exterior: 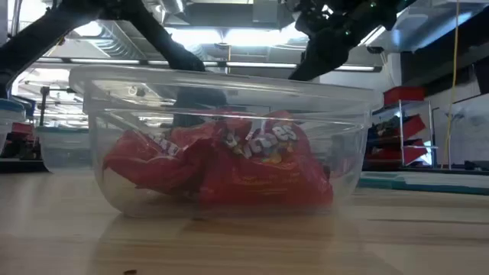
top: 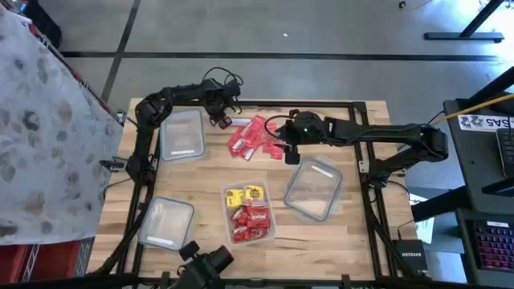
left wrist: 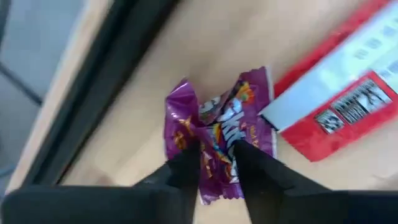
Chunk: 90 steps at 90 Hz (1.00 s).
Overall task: Sort candy
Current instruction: Put the violet candy into the right transparent bin
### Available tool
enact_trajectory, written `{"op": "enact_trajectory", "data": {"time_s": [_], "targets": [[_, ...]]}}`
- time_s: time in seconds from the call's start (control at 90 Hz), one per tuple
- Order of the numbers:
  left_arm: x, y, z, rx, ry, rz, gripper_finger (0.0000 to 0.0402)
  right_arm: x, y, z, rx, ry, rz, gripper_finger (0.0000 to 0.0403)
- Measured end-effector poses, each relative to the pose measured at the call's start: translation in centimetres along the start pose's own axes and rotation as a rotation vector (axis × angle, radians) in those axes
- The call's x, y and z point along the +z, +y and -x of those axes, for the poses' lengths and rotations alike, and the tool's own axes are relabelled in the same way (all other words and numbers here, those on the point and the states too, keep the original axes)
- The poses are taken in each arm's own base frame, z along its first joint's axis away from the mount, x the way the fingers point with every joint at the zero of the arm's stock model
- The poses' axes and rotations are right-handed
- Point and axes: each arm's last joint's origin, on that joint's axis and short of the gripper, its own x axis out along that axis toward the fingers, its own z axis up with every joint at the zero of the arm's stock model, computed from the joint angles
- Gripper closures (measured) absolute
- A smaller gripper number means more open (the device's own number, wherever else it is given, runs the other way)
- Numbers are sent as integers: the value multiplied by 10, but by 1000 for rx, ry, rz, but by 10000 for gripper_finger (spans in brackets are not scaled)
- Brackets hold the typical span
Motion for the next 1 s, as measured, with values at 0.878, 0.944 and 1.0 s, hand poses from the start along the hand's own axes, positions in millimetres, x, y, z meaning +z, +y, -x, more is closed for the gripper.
{"op": "enact_trajectory", "data": {"time_s": [0.878,0.944,1.0], "targets": [[-84,-146,176,-184,-191,-226,401,-5,-4,15,-134,90,1,181],[-97,-170,187,-245,-219,-271,401,-3,-5,22,-168,80,-2,181],[-108,-191,194,-290,-254,-301,401,-2,-6,28,-174,63,-8,181]]}}
